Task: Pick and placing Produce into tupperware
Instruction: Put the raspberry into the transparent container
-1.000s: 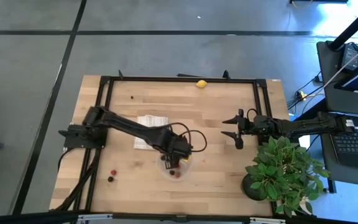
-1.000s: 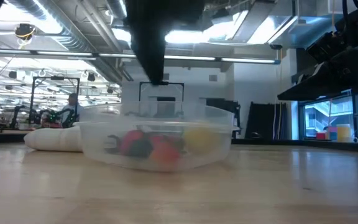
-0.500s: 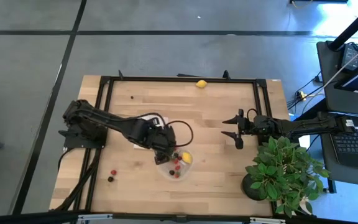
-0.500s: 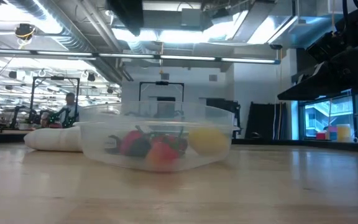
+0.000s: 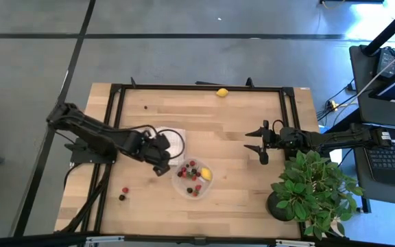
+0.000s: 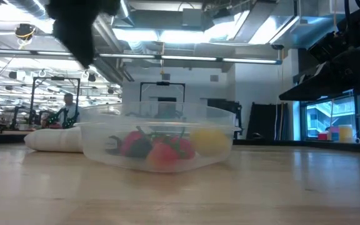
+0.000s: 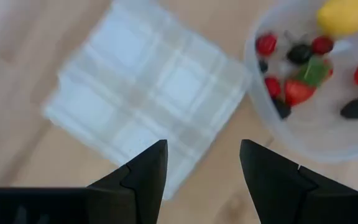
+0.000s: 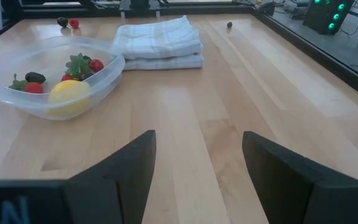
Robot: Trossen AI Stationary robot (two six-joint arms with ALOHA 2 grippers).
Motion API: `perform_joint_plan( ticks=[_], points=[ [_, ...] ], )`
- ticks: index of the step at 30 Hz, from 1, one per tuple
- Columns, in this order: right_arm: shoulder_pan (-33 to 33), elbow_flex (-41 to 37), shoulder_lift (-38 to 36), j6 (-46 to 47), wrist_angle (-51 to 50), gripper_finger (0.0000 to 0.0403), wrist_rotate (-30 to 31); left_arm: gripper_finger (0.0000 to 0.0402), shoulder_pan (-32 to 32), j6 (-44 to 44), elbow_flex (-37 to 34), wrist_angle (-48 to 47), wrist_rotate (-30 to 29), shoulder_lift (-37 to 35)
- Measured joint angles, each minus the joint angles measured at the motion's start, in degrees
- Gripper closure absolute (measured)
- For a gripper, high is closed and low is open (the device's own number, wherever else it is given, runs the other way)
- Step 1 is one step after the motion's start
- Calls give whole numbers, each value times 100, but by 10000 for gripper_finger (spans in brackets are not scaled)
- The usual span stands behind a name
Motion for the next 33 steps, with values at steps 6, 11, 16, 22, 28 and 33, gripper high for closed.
perform_joint_plan(
  ticks=[6, 11, 16, 22, 28, 33],
  points=[
    [2, 0, 0, 4, 0, 162, 0, 207, -127, -985, -976, 142, 839, -463],
    [1, 0, 1, 3, 0, 162, 0, 207, -410, -1713, -1489, 148, 1275, -550],
    [2, 0, 2, 2, 0, 162, 0, 207, -743, -2710, -1833, 149, 1301, -548],
    [2, 0, 1, -506, 10, 162, 5, 207, -1185, -3922, -2050, 207, 1866, -548],
    [0, 0, 2, -519, 7, 162, 2, 207, -1602, -4577, -2066, 217, 2026, -546],
    [2, 0, 2, -287, 9, 162, 2, 207, -1745, -4616, -2066, 217, 2023, -546]
  ],
)
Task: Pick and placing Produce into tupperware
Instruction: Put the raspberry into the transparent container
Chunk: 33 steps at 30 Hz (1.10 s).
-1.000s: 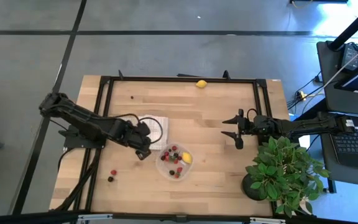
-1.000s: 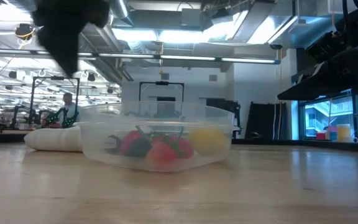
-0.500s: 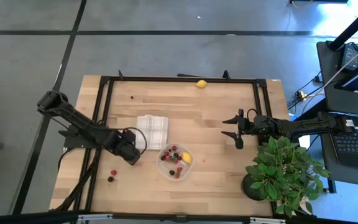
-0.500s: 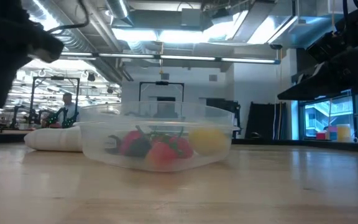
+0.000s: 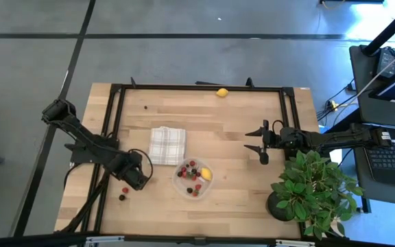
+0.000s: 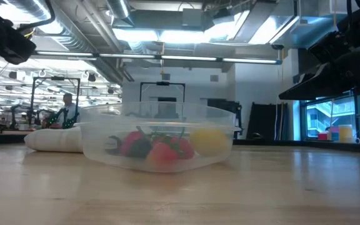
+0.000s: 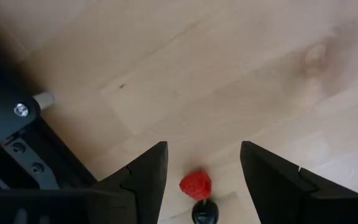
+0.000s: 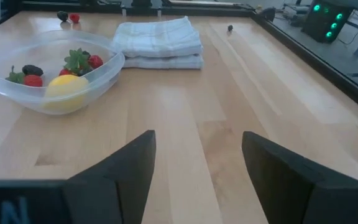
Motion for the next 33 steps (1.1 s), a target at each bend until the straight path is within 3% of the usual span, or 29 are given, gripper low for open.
perform_joint_plan(
  ticks=[8, 16, 33],
  points=[
    [0, 0, -2, -14, 0, 162, 0, 205, 32, -305, 0, -22, 146, 0],
    [-2, -1, -1, -8, -1, 162, 0, 162, 30, -129, 0, -1, 323, 2],
    [0, 0, -1, 161, -4, 162, -2, 159, -445, -862, 0, 351, 464, 160]
  ],
)
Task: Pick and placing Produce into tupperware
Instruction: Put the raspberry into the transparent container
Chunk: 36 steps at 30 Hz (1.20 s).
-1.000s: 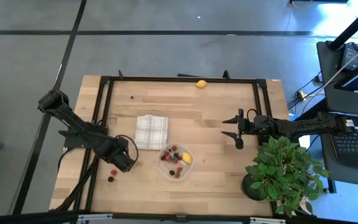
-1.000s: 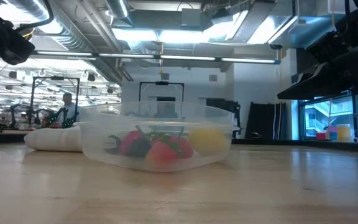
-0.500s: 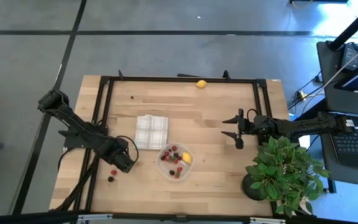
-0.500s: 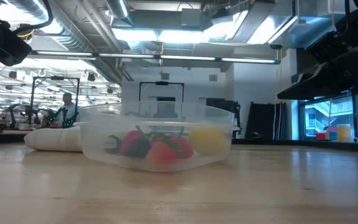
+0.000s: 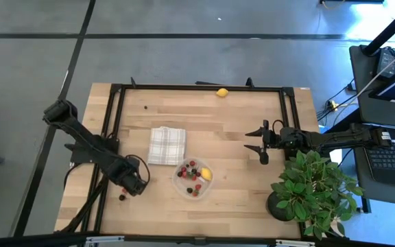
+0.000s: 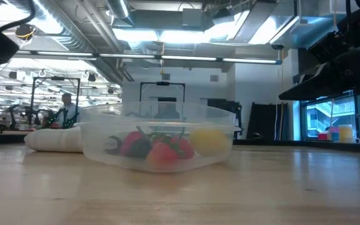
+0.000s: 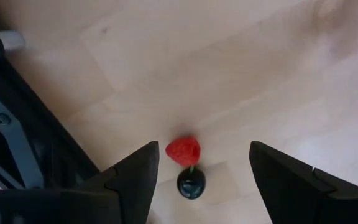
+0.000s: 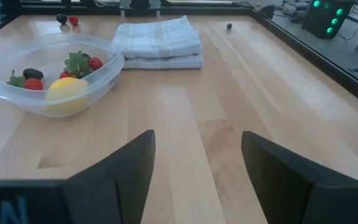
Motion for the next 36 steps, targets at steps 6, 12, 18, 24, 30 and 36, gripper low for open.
perform_joint_plan(
  ticks=[6, 12, 18, 24, 30, 36],
  points=[
    [-1, 0, 1, -9, 0, 162, 0, 159, -351, 0, 0, 408, 3, 265],
    [0, 0, 1, 0, 0, 162, 0, 159, -452, -7, 0, 429, 59, 641],
    [-2, 0, 1, 132, 2, 162, 0, 159, -454, 6, 0, 454, 237, 998],
    [0, 0, -1, 136, 9, 162, -2, 167, -454, 151, 0, 458, 317, 1193],
    [0, 0, -1, 140, 11, 162, -2, 190, -454, 125, 0, 467, 526, 1226],
    [-1, 0, -1, 138, 9, 162, -2, 202, -452, 107, 0, 490, 370, 1226]
  ],
)
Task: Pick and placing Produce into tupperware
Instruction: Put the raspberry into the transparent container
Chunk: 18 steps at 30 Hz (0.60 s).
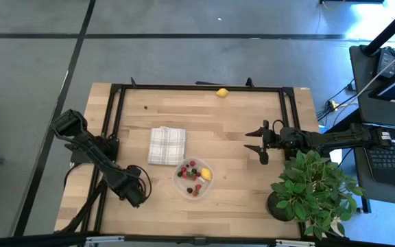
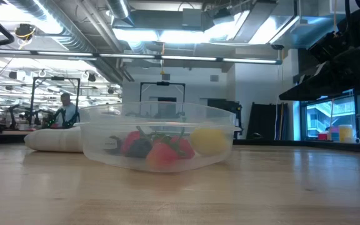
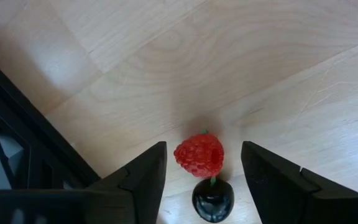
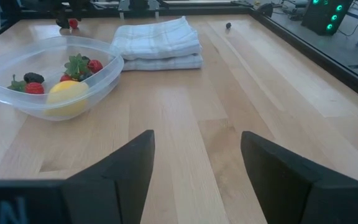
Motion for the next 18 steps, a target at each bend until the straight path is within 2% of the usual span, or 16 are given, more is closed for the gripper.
perform_joint_plan(
  ticks=[18],
  points=[
    [-1, 0, 1, -20, -5, 162, 1, 206, -2, -117, 0, 9, 33, 0]
  ],
)
